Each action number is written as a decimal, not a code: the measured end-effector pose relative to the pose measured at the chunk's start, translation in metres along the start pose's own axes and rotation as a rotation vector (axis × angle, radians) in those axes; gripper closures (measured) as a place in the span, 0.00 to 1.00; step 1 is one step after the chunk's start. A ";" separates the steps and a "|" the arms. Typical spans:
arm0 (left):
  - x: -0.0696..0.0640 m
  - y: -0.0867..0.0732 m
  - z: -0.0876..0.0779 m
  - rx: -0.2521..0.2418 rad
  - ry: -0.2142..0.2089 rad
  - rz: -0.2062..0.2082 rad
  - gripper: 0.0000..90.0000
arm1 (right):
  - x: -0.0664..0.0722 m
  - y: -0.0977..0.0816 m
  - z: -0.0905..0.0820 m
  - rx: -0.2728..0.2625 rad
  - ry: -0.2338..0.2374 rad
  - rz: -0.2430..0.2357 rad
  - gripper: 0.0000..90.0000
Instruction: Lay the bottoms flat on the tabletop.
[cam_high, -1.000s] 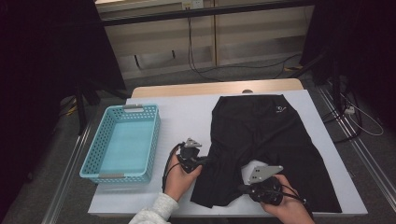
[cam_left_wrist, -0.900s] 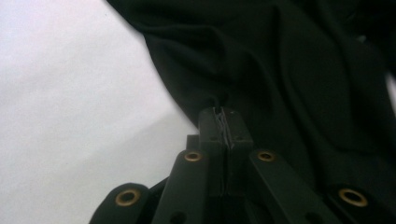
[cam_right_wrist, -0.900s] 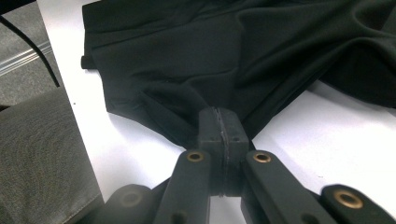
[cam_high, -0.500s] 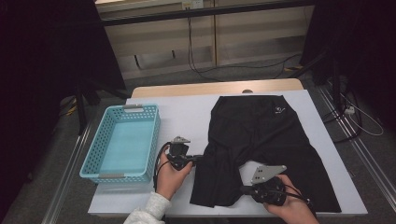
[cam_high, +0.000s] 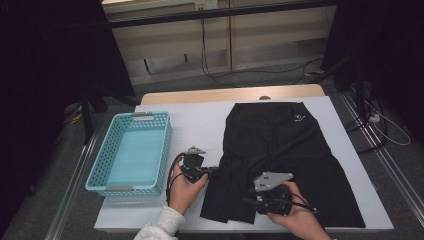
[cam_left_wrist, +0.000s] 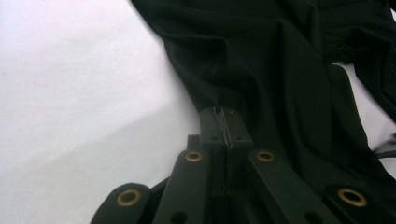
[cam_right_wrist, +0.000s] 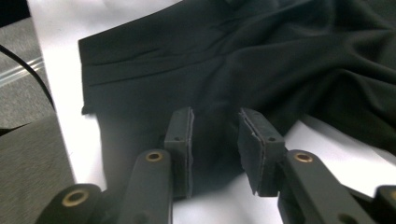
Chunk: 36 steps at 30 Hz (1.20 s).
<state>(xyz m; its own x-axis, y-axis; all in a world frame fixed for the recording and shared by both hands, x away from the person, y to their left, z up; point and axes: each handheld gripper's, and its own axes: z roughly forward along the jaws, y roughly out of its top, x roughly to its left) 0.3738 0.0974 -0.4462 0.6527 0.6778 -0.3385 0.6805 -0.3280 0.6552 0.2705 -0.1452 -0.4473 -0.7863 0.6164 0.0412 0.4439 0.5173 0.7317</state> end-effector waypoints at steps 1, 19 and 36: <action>0.000 0.000 0.000 0.000 0.000 0.001 0.99 | 0.000 0.002 0.008 0.013 -0.010 0.016 0.70; 0.003 0.000 -0.004 -0.012 -0.013 -0.022 0.99 | -0.005 0.000 -0.014 -0.038 -0.034 0.058 0.83; 0.002 0.001 -0.005 -0.017 -0.017 -0.020 0.99 | -0.025 -0.001 0.008 0.022 -0.200 0.123 0.99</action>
<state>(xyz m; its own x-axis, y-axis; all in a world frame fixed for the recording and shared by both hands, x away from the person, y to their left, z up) 0.3741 0.1021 -0.4429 0.6445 0.6731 -0.3627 0.6879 -0.3035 0.6593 0.2936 -0.1562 -0.4543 -0.6257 0.7800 -0.0079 0.5421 0.4421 0.7146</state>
